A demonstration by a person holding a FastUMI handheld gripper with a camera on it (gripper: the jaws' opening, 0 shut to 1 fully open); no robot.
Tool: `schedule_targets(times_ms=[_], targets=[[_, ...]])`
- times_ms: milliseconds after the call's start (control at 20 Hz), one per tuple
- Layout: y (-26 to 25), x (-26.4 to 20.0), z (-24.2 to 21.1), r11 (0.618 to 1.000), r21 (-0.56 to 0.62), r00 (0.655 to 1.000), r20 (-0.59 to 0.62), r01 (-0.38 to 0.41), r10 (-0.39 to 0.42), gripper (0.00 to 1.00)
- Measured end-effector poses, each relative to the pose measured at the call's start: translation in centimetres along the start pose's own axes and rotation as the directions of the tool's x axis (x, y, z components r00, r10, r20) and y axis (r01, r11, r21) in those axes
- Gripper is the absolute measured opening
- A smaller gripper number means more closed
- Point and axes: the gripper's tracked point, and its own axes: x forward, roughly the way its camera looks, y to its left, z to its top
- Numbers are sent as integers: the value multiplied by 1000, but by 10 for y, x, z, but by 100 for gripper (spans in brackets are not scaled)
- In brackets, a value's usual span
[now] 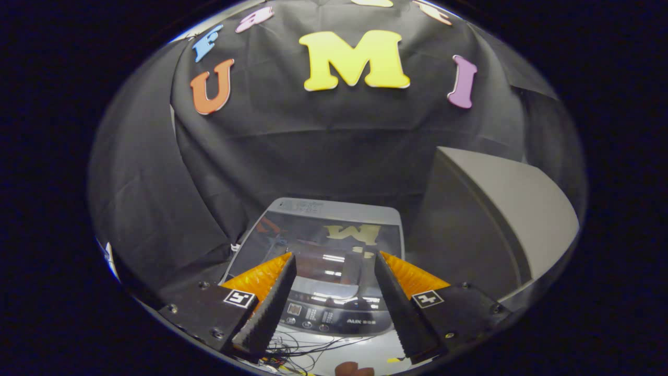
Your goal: Put the clothes into the washing machine and then close the washing machine lid.
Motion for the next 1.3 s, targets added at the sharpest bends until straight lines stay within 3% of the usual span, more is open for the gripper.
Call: schedule_targets(times_ms=[350, 600, 900, 1300], targets=[[-50, -152, -34, 997, 58, 983, 174, 55, -64, 95], [-87, -229, -57, 990, 103, 967, 225, 97, -118, 94], [-111, -281, -67, 988, 113, 951, 278, 106, -134, 95], [-117, -302, -72, 992, 83, 942, 313, 96, -118, 95]])
